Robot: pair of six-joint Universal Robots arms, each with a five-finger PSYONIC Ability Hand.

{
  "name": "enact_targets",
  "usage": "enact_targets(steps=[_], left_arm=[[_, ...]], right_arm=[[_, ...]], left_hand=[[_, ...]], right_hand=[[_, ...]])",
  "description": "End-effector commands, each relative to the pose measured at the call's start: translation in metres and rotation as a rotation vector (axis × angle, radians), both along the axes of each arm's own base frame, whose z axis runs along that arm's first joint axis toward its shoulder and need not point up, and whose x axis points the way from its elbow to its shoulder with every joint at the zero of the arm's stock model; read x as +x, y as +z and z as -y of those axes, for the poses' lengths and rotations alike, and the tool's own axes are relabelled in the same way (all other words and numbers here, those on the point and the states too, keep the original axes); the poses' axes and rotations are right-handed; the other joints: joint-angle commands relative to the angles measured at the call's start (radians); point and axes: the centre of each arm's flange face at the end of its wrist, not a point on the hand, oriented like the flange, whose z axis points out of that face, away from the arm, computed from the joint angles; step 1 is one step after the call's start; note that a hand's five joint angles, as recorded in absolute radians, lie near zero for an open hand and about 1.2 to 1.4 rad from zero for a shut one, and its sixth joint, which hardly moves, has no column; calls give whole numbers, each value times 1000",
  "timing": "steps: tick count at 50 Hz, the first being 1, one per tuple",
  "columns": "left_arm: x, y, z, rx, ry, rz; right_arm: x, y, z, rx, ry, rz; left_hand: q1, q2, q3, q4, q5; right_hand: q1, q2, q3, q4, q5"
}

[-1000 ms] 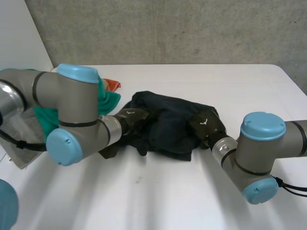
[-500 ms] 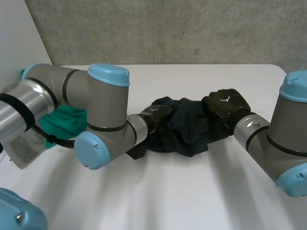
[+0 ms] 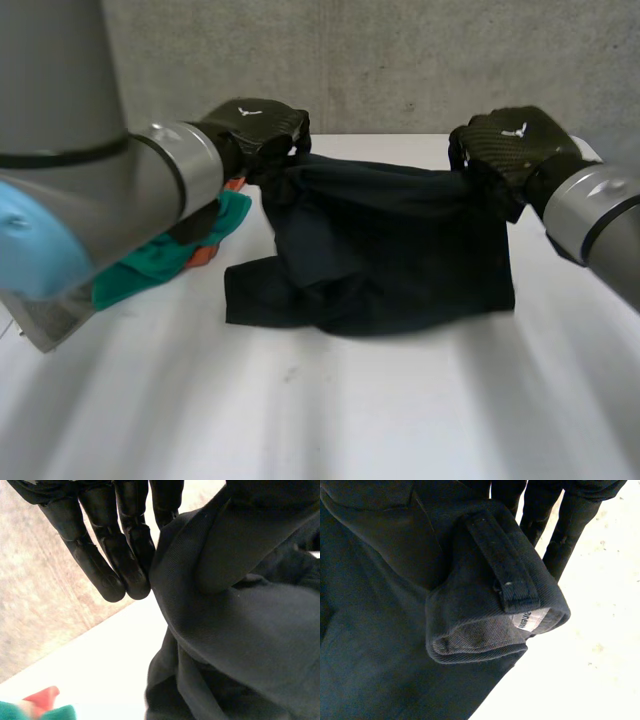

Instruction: Fold the laundry.

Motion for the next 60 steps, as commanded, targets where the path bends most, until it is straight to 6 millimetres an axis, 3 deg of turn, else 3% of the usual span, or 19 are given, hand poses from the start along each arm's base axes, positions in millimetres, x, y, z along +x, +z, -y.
enact_targets(steps=[1,6,9,12,19,24,27,28,30,33,34,35,40,50,53,55,60], left_arm=[[19,41,-36,-165,-15,172],[26,75,-50,-318,25,137],[24,84,-45,-410,45,125],[20,83,-38,-456,48,144],[-17,33,19,-545,18,271],[-43,-13,81,-637,48,291],[-47,-26,109,-691,98,267],[-48,-29,123,-730,131,235],[-46,-22,134,-780,172,184],[-41,-1,145,-835,232,35],[-40,6,145,-845,239,-16],[-38,15,145,-845,243,-88],[-36,25,139,-810,197,-208],[-4,9,137,-667,266,-95],[6,-3,124,-571,273,-33],[12,-15,108,-485,255,19],[22,-45,68,-295,177,135]], right_arm=[[-7,45,-11,-30,17,42],[-12,74,-13,-80,3,128],[-14,82,-8,-90,-6,165],[-12,78,-1,-72,-11,171],[8,36,40,-8,-14,148],[30,-8,77,3,-57,131],[43,-20,93,-58,-76,157],[46,-25,110,-141,-120,198],[44,-27,128,-255,-183,252],[43,-13,152,-514,-281,383],[42,-8,157,-575,-301,409],[43,-3,159,-646,-316,419],[49,-13,154,-557,-271,286],[33,-39,115,-100,-150,101],[21,-45,96,14,-128,-12],[11,-49,82,91,-111,-91],[-8,-62,57,223,-83,-210]], left_hand=[[298,203,216,204,239],[298,203,216,204,239],[298,203,216,204,239],[298,203,216,204,239],[298,203,216,204,239],[298,203,216,204,239],[298,203,216,204,239],[298,203,216,204,239],[298,203,216,204,239],[-709,-803,-790,-803,-768],[-924,-1018,-1005,-1018,-983],[-924,-1018,-1005,-1018,-983],[-924,-1018,-1005,-1018,-983],[-924,-1018,-1005,-1018,-983],[-924,-1018,-1005,-1018,-983],[-921,-1015,-1002,-1015,-980],[-595,-689,-676,-689,-654]], right_hand=[[313,238,237,203,241],[313,238,237,203,241],[313,238,237,203,241],[313,238,237,203,241],[313,238,237,203,241],[313,238,237,203,241],[313,238,237,203,241],[313,238,237,203,241],[313,238,237,203,241],[-250,-324,-326,-359,-322],[-464,-538,-539,-573,-535],[-909,-984,-985,-1019,-981],[-909,-984,-985,-1019,-981],[-909,-984,-985,-1019,-981],[-909,-984,-985,-1019,-981],[-781,-855,-856,-890,-852],[-367,-441,-443,-476,-439]])
